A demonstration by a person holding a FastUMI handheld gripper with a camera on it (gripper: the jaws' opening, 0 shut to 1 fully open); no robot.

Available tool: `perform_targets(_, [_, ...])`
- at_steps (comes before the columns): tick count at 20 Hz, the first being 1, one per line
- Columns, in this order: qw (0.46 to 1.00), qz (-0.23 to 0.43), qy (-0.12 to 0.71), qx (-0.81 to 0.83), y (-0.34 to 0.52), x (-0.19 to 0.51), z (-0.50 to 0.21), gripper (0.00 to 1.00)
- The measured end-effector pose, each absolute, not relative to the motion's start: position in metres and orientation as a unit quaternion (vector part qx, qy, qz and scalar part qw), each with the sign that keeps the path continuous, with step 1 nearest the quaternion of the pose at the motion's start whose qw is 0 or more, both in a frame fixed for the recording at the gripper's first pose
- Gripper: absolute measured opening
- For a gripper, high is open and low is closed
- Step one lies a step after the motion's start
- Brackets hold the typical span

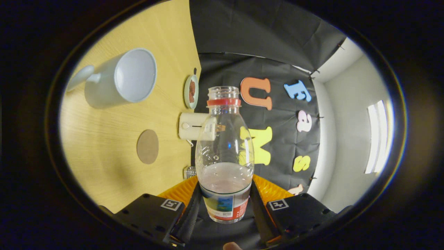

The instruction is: Take the bottle from table, then pour the juice into the cup, finally place the bottle on the coaster

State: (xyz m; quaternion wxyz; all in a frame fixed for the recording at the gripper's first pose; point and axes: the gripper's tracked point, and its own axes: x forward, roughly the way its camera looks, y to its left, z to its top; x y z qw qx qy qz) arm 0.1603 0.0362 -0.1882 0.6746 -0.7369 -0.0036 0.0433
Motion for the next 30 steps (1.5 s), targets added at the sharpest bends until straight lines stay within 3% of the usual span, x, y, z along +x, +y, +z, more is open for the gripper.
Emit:
perform_targets(8, [0.633, 0.05, -0.015, -0.772, 0.038, 0.156, -0.185, 0.76])
perform_targets(30, [0.608, 0.051, -0.013, -0.792, 0.035, 0.153, -0.172, 0.76])
